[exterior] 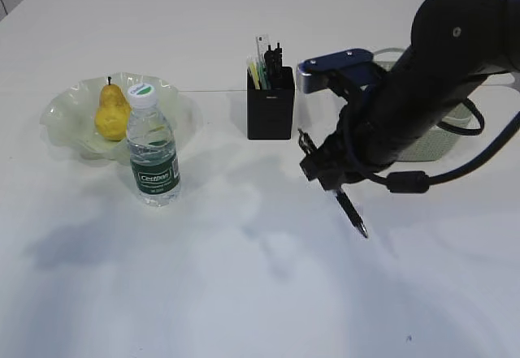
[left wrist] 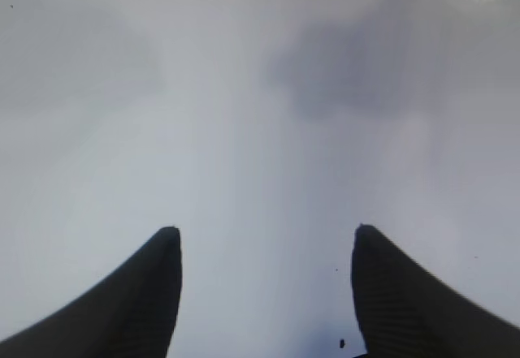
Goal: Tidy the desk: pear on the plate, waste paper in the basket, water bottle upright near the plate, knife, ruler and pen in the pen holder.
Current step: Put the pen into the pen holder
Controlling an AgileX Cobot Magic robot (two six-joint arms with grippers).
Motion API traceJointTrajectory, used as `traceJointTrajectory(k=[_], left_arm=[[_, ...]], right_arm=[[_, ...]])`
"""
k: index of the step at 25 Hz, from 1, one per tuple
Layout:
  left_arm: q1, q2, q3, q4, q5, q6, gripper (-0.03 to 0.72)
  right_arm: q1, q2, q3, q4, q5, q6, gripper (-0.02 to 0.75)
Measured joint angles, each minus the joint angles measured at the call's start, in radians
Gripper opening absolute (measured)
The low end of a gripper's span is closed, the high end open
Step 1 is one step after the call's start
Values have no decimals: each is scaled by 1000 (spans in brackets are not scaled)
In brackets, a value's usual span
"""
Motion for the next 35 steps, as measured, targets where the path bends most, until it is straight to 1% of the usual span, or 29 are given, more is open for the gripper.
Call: traceJointTrajectory(k=[6, 10, 14, 19, 22, 25, 29, 35], left_arm=[[0, 0, 0, 0, 0, 0, 465], [0, 0, 0, 0, 0, 0, 465], [0, 0, 0, -8, 5, 0, 465], [0, 0, 0, -9, 6, 0, 465], [0, 0, 0, -9, 6, 0, 465], [0, 0, 0, -9, 6, 0, 465], [0, 0, 0, -9, 6, 0, 465], [0, 0, 0, -9, 6, 0, 465]], right_arm=[[-16, 3, -2, 0, -328, -2, 71], [-68, 55, -84, 0, -446, -2, 71], [-96, 147, -237, -20, -488, -35, 71], [-96, 280, -447, -31, -499, -47, 71], [-96, 344, -527, -19, -529, -50, 71], [-96, 390, -560, 24, -595, -50, 71], [-96, 438, -561, 44, -687, -47, 71], [-96, 492, -561, 47, -745, -9, 71]])
